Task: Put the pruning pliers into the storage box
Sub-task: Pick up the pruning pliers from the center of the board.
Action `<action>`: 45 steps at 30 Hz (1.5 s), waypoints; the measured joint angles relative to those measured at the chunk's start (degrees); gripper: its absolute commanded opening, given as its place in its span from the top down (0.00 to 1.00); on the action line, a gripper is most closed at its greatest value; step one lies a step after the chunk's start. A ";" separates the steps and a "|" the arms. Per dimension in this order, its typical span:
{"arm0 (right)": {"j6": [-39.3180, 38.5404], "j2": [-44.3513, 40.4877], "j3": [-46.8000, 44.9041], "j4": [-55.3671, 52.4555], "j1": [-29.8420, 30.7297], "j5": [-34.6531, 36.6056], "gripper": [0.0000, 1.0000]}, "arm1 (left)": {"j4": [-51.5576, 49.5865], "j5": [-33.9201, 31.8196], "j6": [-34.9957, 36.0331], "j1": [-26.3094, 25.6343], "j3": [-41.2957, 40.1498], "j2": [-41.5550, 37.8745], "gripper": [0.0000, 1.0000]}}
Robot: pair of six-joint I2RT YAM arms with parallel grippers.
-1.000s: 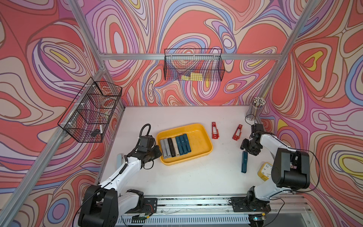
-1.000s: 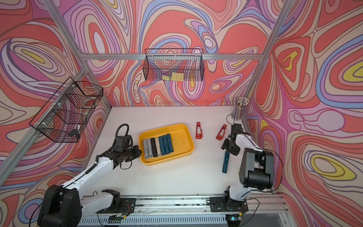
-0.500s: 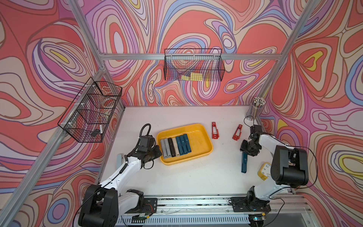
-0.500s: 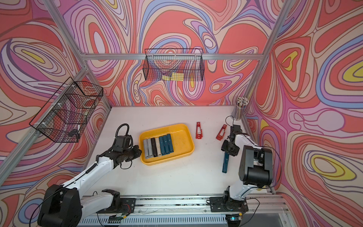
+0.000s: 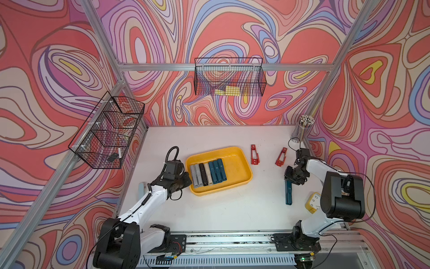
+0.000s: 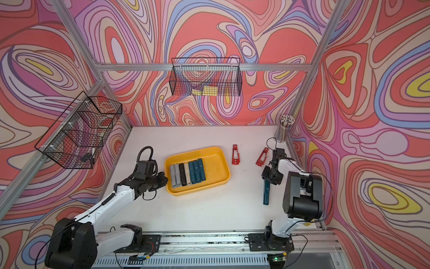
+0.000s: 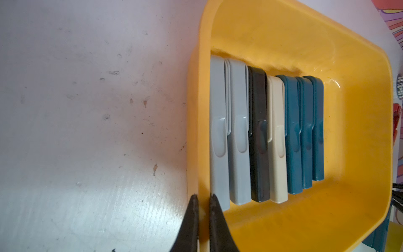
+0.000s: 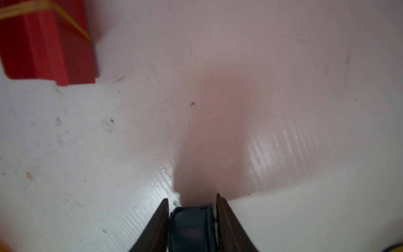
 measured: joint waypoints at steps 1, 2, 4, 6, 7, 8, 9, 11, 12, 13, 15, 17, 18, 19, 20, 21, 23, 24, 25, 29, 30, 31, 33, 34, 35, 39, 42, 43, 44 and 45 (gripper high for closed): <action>0.02 0.00 0.00 0.02 -0.02 -0.07 0.65 | 0.00 0.00 0.00 0.00 0.00 0.00 0.96; -0.07 0.00 0.02 0.02 0.00 -0.09 0.65 | -0.02 0.00 0.02 0.00 0.00 0.00 0.96; -0.13 0.00 0.00 0.07 -0.02 -0.11 0.65 | 0.00 0.00 0.00 0.00 0.00 0.00 0.96; -0.15 0.00 0.00 0.11 -0.02 -0.11 0.67 | -0.02 0.00 0.02 0.00 0.00 0.00 0.96; -0.13 0.00 0.00 0.20 -0.02 -0.13 0.68 | -0.02 0.00 0.00 0.00 0.00 0.00 0.96; -0.13 0.00 0.00 0.24 0.00 -0.13 0.69 | 0.00 0.00 0.00 0.00 0.00 0.00 0.96; -0.15 0.00 0.00 0.31 -0.02 -0.22 0.70 | -0.02 0.00 0.02 0.00 0.00 0.00 0.96; -0.15 0.00 0.00 0.57 0.00 -0.44 0.73 | 0.00 0.00 0.00 0.00 0.00 0.00 0.96; -0.13 0.00 0.00 0.70 -0.02 -0.57 0.73 | -0.02 0.00 0.02 0.00 0.00 0.00 0.96; -0.13 0.00 -0.02 0.85 -0.02 -0.76 0.73 | -0.02 0.00 0.00 0.00 0.00 0.00 0.96; -0.13 0.00 -0.02 1.14 -0.02 -1.18 0.74 | 0.00 0.00 0.00 0.00 0.00 0.00 0.96; -0.11 0.00 -0.02 1.44 -0.02 -1.66 0.75 | -0.02 0.00 0.00 0.00 0.00 0.00 0.96; -0.11 0.00 -0.04 1.66 -0.02 -1.99 0.75 | -0.02 0.00 0.02 0.00 0.00 0.00 0.96; -0.09 0.00 -0.09 2.01 -0.02 -2.43 0.76 | -0.02 0.00 0.02 0.00 0.00 0.00 0.96; -0.07 0.00 -0.11 2.34 -0.02 -2.86 0.77 | -0.02 0.00 0.02 0.00 0.00 0.00 0.96; -0.04 0.00 -0.13 2.58 0.00 -3.17 0.77 | -0.02 0.00 0.02 0.00 0.00 0.00 0.96; 0.11 0.00 -0.15 3.10 0.00 -4.15 0.78 | -0.02 0.00 0.00 0.00 0.00 0.00 0.96; 0.13 0.00 -0.15 3.37 0.00 -4.50 0.78 | -0.02 0.00 0.02 0.00 0.00 0.00 0.96; 0.17 0.00 -0.15 3.65 0.04 -4.83 0.78 | -0.02 0.00 0.00 0.00 0.00 0.00 0.96; 0.31 0.46 -0.13 4.22 0.85 -5.60 0.79 | 0.00 0.00 0.00 0.00 0.00 0.00 0.96; 0.35 0.72 -0.11 4.42 1.25 -5.66 0.79 | -0.02 0.00 0.00 0.00 0.00 0.00 0.96; 0.44 0.76 -0.02 4.63 1.75 -5.64 0.79 | -0.02 0.00 0.00 0.00 0.00 0.00 0.96; 0.55 0.94 0.02 5.09 2.95 -5.46 0.79 | -0.02 -0.02 0.00 0.00 0.00 0.00 0.96; 0.57 0.98 0.13 5.18 3.56 -5.40 0.79 | -0.02 -0.02 0.00 0.00 0.00 0.00 0.97; 0.59 1.09 0.22 5.27 4.04 -5.38 0.79 | -0.02 -0.02 0.02 0.00 0.00 0.00 0.96; 0.83 2.14 1.27 5.57 5.27 -5.42 0.78 | -0.02 -0.02 0.00 0.00 0.00 0.00 0.96; 0.94 2.58 1.73 5.86 5.64 -5.38 0.74 | -0.04 -0.02 0.00 0.00 0.00 0.00 0.97; 0.96 2.62 1.81 5.95 5.68 -5.29 0.73 | -0.04 -0.02 0.02 0.00 0.00 0.00 0.96; 0.96 2.69 1.84 6.01 5.70 -5.20 0.72 | -0.02 -0.02 0.00 0.00 0.00 0.00 0.96; 0.96 2.69 1.88 6.01 5.73 -5.16 0.72 | -0.04 -0.02 0.00 0.00 0.00 0.00 0.96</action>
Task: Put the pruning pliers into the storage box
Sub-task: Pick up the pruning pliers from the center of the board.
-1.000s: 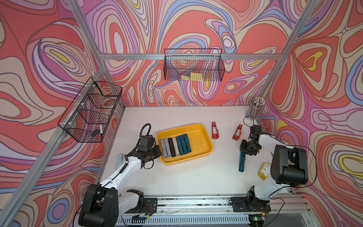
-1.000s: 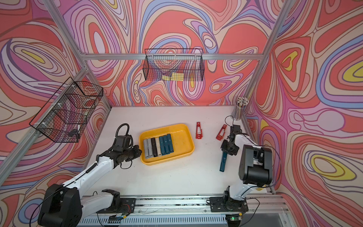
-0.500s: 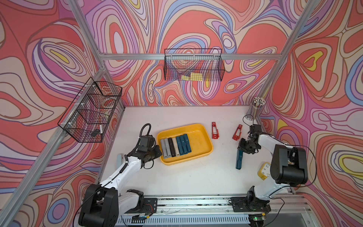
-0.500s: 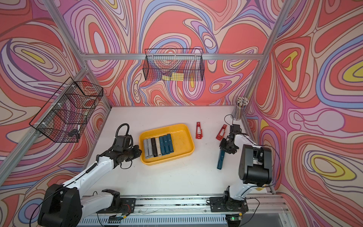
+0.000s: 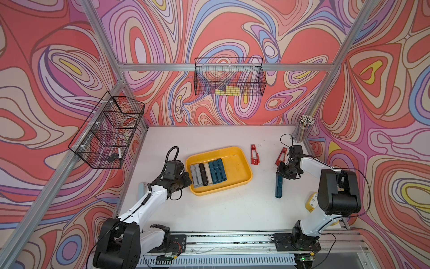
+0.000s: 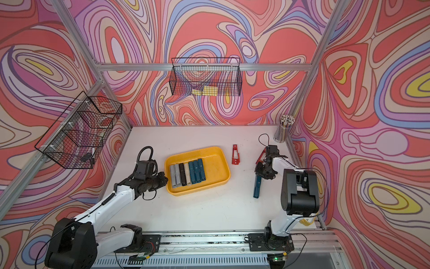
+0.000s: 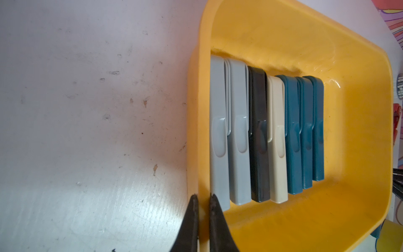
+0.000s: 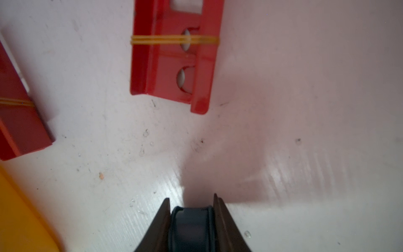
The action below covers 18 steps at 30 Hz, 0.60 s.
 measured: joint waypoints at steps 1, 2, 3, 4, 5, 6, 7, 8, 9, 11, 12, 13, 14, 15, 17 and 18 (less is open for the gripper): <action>0.00 0.07 0.02 0.02 0.07 0.11 0.72 | 0.00 0.00 0.02 0.00 0.00 0.00 0.96; 0.00 0.09 0.07 0.02 0.11 0.20 0.71 | 0.00 0.00 0.02 0.00 0.00 0.00 0.97; 0.00 0.11 0.11 0.09 0.20 0.31 0.71 | 0.00 0.00 0.00 0.00 0.02 0.00 0.96; -0.02 0.11 0.11 0.13 0.31 0.46 0.71 | 0.00 0.00 0.02 0.00 0.02 0.00 0.96; 0.00 0.11 0.11 0.15 0.35 0.61 0.71 | 0.00 0.00 0.00 0.00 0.02 0.00 0.96; 0.00 0.11 0.11 0.15 0.42 0.68 0.71 | 0.00 0.00 0.02 0.00 0.02 0.00 0.96; 0.00 0.11 0.11 0.15 0.44 0.72 0.70 | 0.00 0.00 0.00 0.00 0.02 0.00 0.97; 0.00 0.11 0.11 0.15 0.46 0.76 0.70 | 0.00 0.00 0.02 0.00 0.02 0.00 0.96; -0.02 0.11 0.13 0.15 0.52 0.83 0.70 | 0.00 0.00 0.02 0.00 0.02 0.00 0.96; -0.02 0.17 0.22 0.13 0.68 0.98 0.66 | 0.00 0.00 0.02 0.00 0.02 0.00 0.96; -0.02 0.22 0.28 0.15 0.72 1.07 0.65 | 0.00 0.00 0.02 0.00 0.02 0.00 0.96; -0.02 0.28 0.33 0.15 0.83 1.14 0.63 | 0.00 0.00 0.02 0.00 0.02 0.00 0.96; -0.02 0.35 0.37 0.20 0.94 1.27 0.62 | -0.02 0.00 0.02 0.00 0.02 0.00 0.96; -0.04 0.48 0.39 0.20 1.07 1.38 0.61 | 0.00 0.00 0.02 0.00 0.02 0.00 0.96; -0.02 0.83 0.39 0.17 1.16 1.60 0.60 | -0.02 0.00 0.02 0.00 0.02 0.00 0.96; -0.02 0.98 0.39 0.20 1.20 1.70 0.60 | 0.00 0.00 0.02 0.00 0.02 0.00 0.96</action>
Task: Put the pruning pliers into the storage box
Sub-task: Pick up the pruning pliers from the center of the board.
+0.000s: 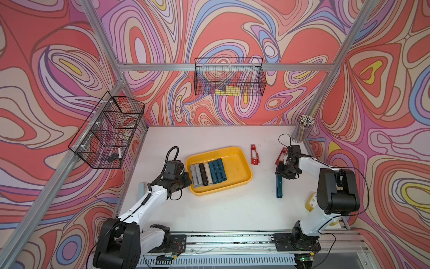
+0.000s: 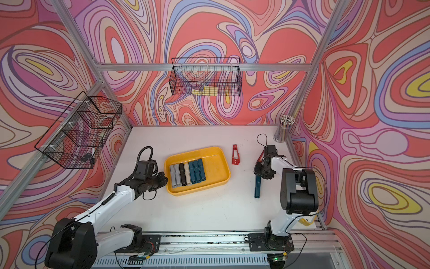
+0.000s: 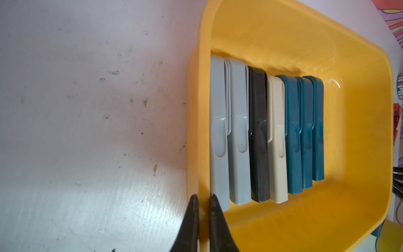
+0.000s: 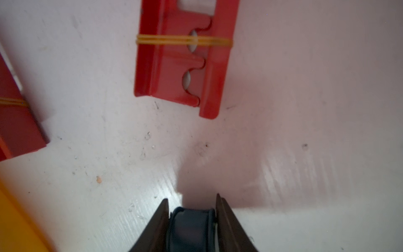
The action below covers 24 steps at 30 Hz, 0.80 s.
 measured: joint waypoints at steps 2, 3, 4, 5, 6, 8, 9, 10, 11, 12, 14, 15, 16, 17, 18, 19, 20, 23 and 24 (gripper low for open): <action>-0.02 0.13 0.00 0.00 0.20 0.09 0.59 | -0.02 0.00 0.00 0.00 0.00 0.00 0.96; 0.00 0.13 0.04 0.00 0.26 0.22 0.59 | -0.02 0.00 0.00 0.00 0.00 0.00 0.96; -0.02 0.13 0.07 0.00 0.28 0.22 0.59 | -0.02 0.00 0.00 0.00 0.00 0.00 0.96; -0.02 0.13 0.09 0.02 0.37 0.28 0.59 | -0.02 0.00 0.00 0.00 0.00 0.00 0.96; -0.02 0.13 0.09 0.04 0.48 0.42 0.59 | -0.02 0.00 0.00 0.00 0.00 0.00 0.96; -0.04 0.04 0.09 0.02 0.70 0.66 0.59 | 0.00 0.00 0.00 0.00 0.02 0.04 0.96; -0.07 -0.09 0.09 0.02 0.90 0.79 0.59 | 0.00 0.00 0.00 0.00 0.02 0.04 0.96; -0.09 -0.28 0.09 -0.02 1.05 0.96 0.59 | 0.00 0.00 0.00 0.00 0.02 0.04 0.96; -0.17 -0.72 0.09 -0.07 1.27 1.07 0.59 | -0.02 0.00 0.00 0.00 0.04 0.07 0.96; -0.22 -1.14 0.09 -0.13 1.42 1.18 0.59 | -0.02 0.00 0.00 0.00 0.07 0.11 0.96; -0.26 -2.38 0.07 -0.57 1.81 1.55 0.59 | 0.07 0.00 0.02 0.00 0.17 0.31 0.96; -0.26 -2.97 0.04 -0.92 2.01 1.73 0.59 | 0.07 0.02 0.02 0.00 0.20 0.33 0.96; -0.26 -3.69 -0.15 -1.11 2.25 2.12 0.59 | 0.07 0.02 0.02 0.00 0.22 0.37 0.97; -0.26 -4.39 -0.46 -1.31 2.49 2.40 0.59 | 0.07 0.02 0.02 0.00 0.24 0.42 0.97; -0.26 -5.01 -0.76 -1.51 2.64 2.60 0.59 | 0.07 0.02 0.02 0.00 0.26 0.42 0.97; -0.28 -5.49 -1.07 -1.81 2.84 2.80 0.60 | 0.07 0.02 0.04 0.00 0.28 0.46 0.96; -0.33 -5.81 -1.29 -2.21 2.91 2.97 0.60 | 0.07 0.02 0.04 0.00 0.35 0.52 0.96; -0.52 -5.90 -1.79 -2.91 3.21 3.48 0.60 | 0.09 0.02 0.22 0.00 0.39 0.63 0.97; -0.61 -5.90 -2.03 -2.99 3.26 3.67 0.60 | 0.07 0.02 0.22 0.00 0.39 0.63 0.97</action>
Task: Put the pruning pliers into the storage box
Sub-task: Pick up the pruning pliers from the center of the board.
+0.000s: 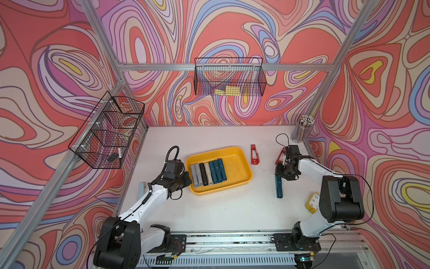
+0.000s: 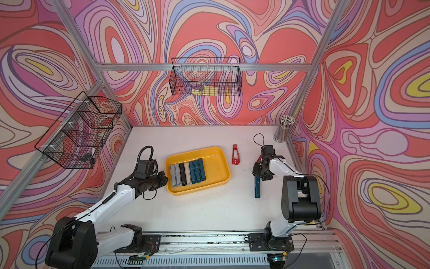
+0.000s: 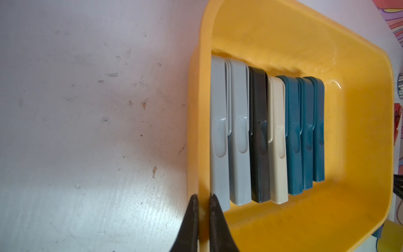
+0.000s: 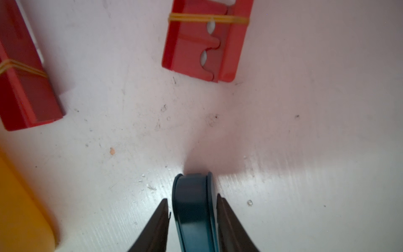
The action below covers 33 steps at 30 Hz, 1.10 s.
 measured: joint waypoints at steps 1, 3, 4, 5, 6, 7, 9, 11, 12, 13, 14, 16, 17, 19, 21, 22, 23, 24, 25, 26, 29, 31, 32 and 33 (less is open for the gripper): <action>-0.04 0.00 -0.26 -0.09 0.04 0.22 0.60 | 0.00 0.00 0.00 0.00 0.00 0.00 0.97; -0.09 0.00 -0.79 -0.26 0.24 0.55 0.61 | 0.00 0.00 0.00 0.00 0.00 0.00 0.97; -0.13 0.00 -1.05 -0.33 0.39 0.68 0.61 | 0.00 0.00 0.00 0.00 0.00 0.00 0.97; -0.24 0.00 -1.20 -0.48 0.46 0.72 0.62 | 0.00 -0.02 0.00 0.00 0.00 0.00 0.97; -0.26 0.00 -1.36 -0.52 0.52 0.79 0.63 | 0.00 0.00 0.00 0.00 0.00 0.00 0.97; -0.35 0.02 -1.38 -0.59 0.63 0.81 0.63 | -0.02 -0.02 0.02 0.00 0.00 0.00 0.97; -0.46 0.02 -1.40 -0.55 0.79 0.83 0.63 | -0.02 -0.02 0.02 0.00 0.02 0.00 0.97; -0.46 0.04 -1.44 -0.52 0.98 0.90 0.65 | -0.02 0.00 0.02 0.00 0.02 0.00 0.97; -0.48 0.04 -1.46 -0.50 1.07 0.94 0.66 | -0.04 0.00 0.02 0.00 0.04 0.00 0.97; -0.46 0.04 -1.49 -0.46 1.14 1.01 0.67 | -0.04 -0.02 0.02 0.00 0.07 0.00 0.97; -0.48 0.04 -1.51 -0.42 1.20 1.07 0.67 | -0.04 -0.02 0.02 0.00 0.07 0.00 0.97; -0.48 0.04 -1.53 -0.24 1.25 1.07 0.68 | -0.07 -0.02 0.02 0.00 0.09 0.00 0.97; -0.48 0.04 -1.53 -0.22 1.29 1.09 0.68 | -0.07 0.00 0.02 0.00 0.11 0.00 0.97; -0.48 0.09 -1.53 -0.09 1.51 1.33 0.70 | -0.09 -0.02 0.02 0.00 0.11 0.00 0.97; -0.46 0.17 -1.53 0.09 1.68 1.49 0.73 | -0.09 0.00 0.02 0.00 0.11 0.00 0.97; -0.46 0.20 -1.53 0.20 1.77 1.53 0.74 | -0.09 -0.02 0.02 0.00 0.11 0.00 0.97; -0.44 0.22 -1.51 0.28 1.84 1.62 0.74 | -0.09 -0.02 0.02 0.00 0.11 0.00 0.97; -0.44 0.24 -1.49 0.35 1.90 1.66 0.75 | -0.09 -0.02 0.02 0.00 0.11 0.00 0.97; -0.42 0.28 -1.42 0.35 1.97 1.68 0.75 | -0.09 -0.02 0.02 0.00 0.11 0.00 0.97; -0.39 0.31 -1.38 0.37 2.05 1.75 0.75 | -0.09 -0.02 0.02 0.00 0.11 0.00 0.97; -0.22 0.33 -1.31 0.35 2.43 1.90 0.75 | -0.09 -0.04 0.02 0.00 0.11 0.00 0.97; -0.20 0.33 -1.22 0.20 2.80 1.90 0.75 | -0.09 -0.04 0.02 0.00 0.11 0.00 0.97; -0.15 0.33 -1.18 0.04 3.04 1.90 0.75 | -0.11 -0.04 0.02 0.00 0.11 0.00 0.97; -0.04 0.33 -1.11 -0.17 3.30 1.90 0.75 | -0.09 -0.04 0.02 0.00 0.11 0.00 0.97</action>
